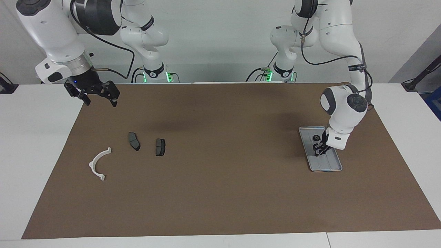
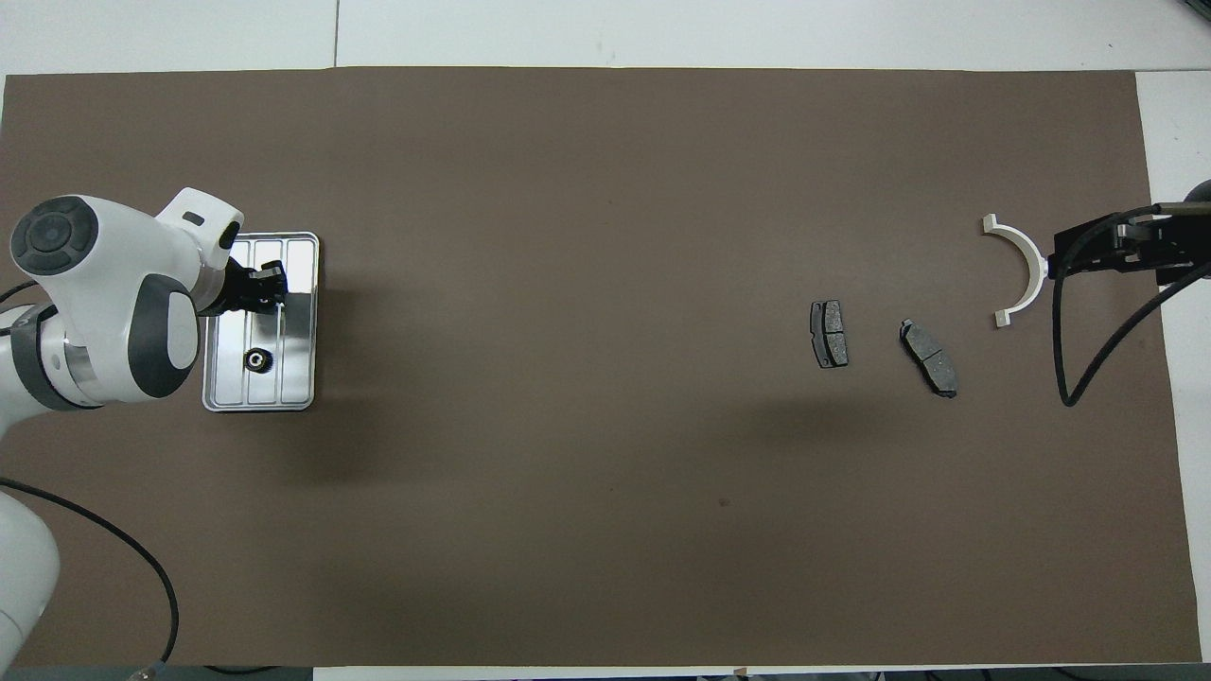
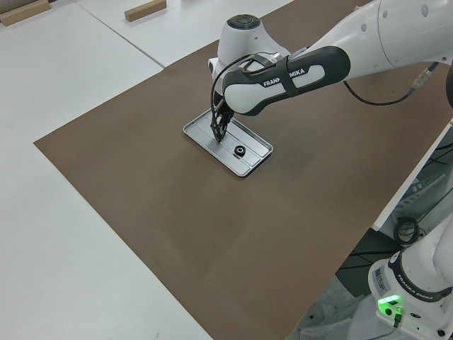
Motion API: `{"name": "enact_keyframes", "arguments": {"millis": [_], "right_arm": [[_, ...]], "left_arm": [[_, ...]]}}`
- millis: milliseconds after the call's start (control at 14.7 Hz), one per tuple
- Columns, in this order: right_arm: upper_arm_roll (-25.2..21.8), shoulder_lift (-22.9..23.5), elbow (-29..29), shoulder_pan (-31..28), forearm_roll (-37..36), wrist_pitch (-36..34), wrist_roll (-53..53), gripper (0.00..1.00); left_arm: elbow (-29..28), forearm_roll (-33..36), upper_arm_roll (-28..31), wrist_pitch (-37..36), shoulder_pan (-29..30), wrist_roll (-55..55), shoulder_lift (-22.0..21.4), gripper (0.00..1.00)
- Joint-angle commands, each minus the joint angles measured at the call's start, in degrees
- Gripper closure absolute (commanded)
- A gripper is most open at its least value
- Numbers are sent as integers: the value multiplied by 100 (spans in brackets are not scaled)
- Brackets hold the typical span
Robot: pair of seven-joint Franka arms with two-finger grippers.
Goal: Pick bearing gear from pile to tray
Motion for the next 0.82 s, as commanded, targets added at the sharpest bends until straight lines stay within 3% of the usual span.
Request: {"name": "enact_keyframes", "arguments": {"millis": [0,272,749], "right_arm": [[23,-23,-64,-77,80,115,-173,0],[23,-23,-64,-77,80,115,-173,0],[23,-23,-55,-77,80,124,-164,0]], "left_arm": [[411,114,9,-319,7,-110,81,0],[1431,114,18,-1681,182,-75,-50,0],[1477,114,9,-3545,183,-66,-1367,0]]}}
